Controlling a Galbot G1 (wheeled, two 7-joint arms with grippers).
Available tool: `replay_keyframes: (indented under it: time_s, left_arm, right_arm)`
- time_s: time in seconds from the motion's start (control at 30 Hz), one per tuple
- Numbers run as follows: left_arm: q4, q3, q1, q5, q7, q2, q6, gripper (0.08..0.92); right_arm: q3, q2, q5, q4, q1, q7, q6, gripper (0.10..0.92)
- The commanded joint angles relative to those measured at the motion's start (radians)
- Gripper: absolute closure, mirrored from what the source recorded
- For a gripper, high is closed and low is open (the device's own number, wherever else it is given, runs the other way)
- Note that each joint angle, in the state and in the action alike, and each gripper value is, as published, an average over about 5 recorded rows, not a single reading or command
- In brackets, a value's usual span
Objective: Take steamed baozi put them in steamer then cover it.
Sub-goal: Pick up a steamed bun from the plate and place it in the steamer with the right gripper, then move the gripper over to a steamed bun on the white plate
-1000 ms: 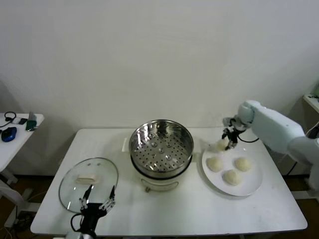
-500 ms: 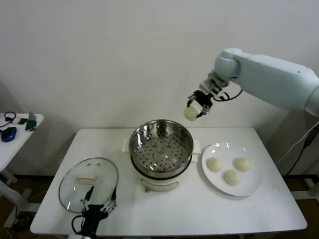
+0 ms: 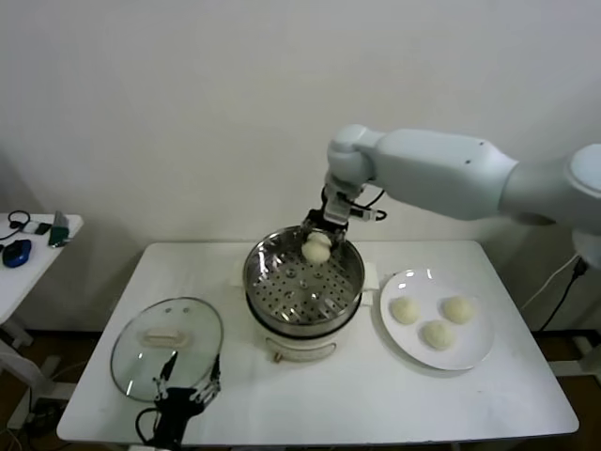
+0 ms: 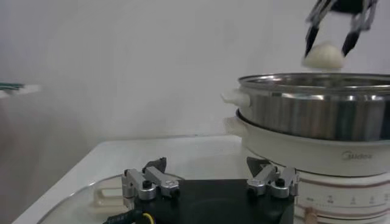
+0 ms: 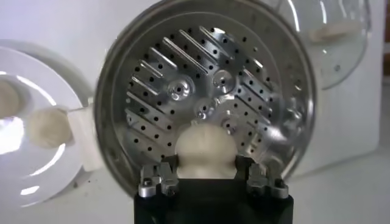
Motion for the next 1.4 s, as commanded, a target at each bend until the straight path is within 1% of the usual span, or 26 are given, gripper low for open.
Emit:
replay_keyframes:
  time_s: [0.03,0.23,0.37,0.43,0.53,0.6,0.67,0.73,0.8,0.87,0.93,1.0,1.07,1.1,1.17,1.27,1.33,1.4]
  left_arm:
    - [0.001,0.001,0.001,0.0,0.0,0.001,-0.002,0.177]
    - [0.011,0.0,-0.004,-0.004,-0.002,0.005,-0.005,0.177]
    - [0.015,-0.002,-0.007,-0.008,-0.004,0.006,-0.007,0.177]
    - [0.016,-0.002,-0.008,-0.008,-0.006,0.006,-0.008,0.177]
    - [0.017,-0.001,-0.008,-0.008,-0.008,0.006,-0.01,0.177]
    - [0.016,-0.001,-0.006,-0.009,-0.009,0.006,-0.012,0.177]
    - [0.014,-0.002,-0.004,-0.008,-0.01,0.006,-0.013,0.177]
    - [0.012,-0.001,0.0,-0.007,-0.01,0.005,-0.013,0.177]
    - [0.009,0.001,0.002,-0.004,-0.01,0.002,-0.013,0.177]
    - [0.005,0.003,0.005,-0.001,-0.01,-0.001,-0.013,0.177]
    - [0.001,0.004,0.007,0.0,-0.009,-0.004,-0.012,0.177]
    - [-0.001,0.004,0.007,-0.001,-0.009,-0.005,-0.011,0.177]
    - [0.001,0.003,0.004,-0.001,-0.008,-0.004,-0.011,0.177]
    - [0.003,0.003,0.002,-0.002,-0.008,-0.004,-0.012,0.177]
    - [0.006,0.003,-0.002,-0.002,-0.007,-0.004,-0.012,0.177]
    - [0.006,0.004,-0.006,-0.002,-0.006,-0.003,-0.012,0.177]
    - [0.003,0.005,-0.005,-0.002,-0.005,-0.003,-0.012,0.177]
    - [0.0,0.005,-0.005,-0.003,-0.004,-0.002,-0.012,0.177]
  right_arm:
    - [0.056,0.075,-0.17,-0.146,-0.145,0.038,0.069,0.389]
    - [0.102,0.127,-0.204,-0.269,-0.177,0.059,0.1,0.389]
    - [0.113,0.157,-0.2,-0.332,-0.183,0.059,0.118,0.387]
    - [0.11,0.168,-0.181,-0.348,-0.183,0.057,0.123,0.371]
    - [0.098,0.171,-0.136,-0.343,-0.173,0.049,0.128,0.307]
    - [0.082,0.155,-0.082,-0.309,-0.141,0.03,0.126,0.254]
    - [0.043,0.123,0.014,-0.255,-0.073,0.001,0.119,0.224]
    - [-0.029,0.085,0.153,-0.2,0.027,-0.026,0.108,0.207]
    - [-0.145,0.046,0.359,-0.145,0.149,-0.052,0.082,0.204]
    - [-0.282,-0.005,0.575,-0.083,0.277,-0.079,0.011,0.203]
    - [-0.4,-0.079,0.74,-0.003,0.394,-0.101,-0.112,0.203]
    - [-0.514,-0.174,0.869,0.096,0.509,-0.106,-0.273,0.202]
    - [-0.619,-0.272,0.948,0.188,0.589,-0.101,-0.408,0.202]
    - [-0.671,-0.319,0.964,0.234,0.619,-0.092,-0.468,0.203]
    - [-0.739,-0.404,0.945,0.311,0.645,-0.056,-0.586,0.203]
    - [-0.773,-0.516,0.927,0.406,0.626,0.016,-0.772,0.203]
    - [-0.75,-0.575,0.918,0.451,0.578,0.051,-0.844,0.202]
    - [-0.697,-0.614,0.893,0.474,0.499,0.079,-0.881,0.203]
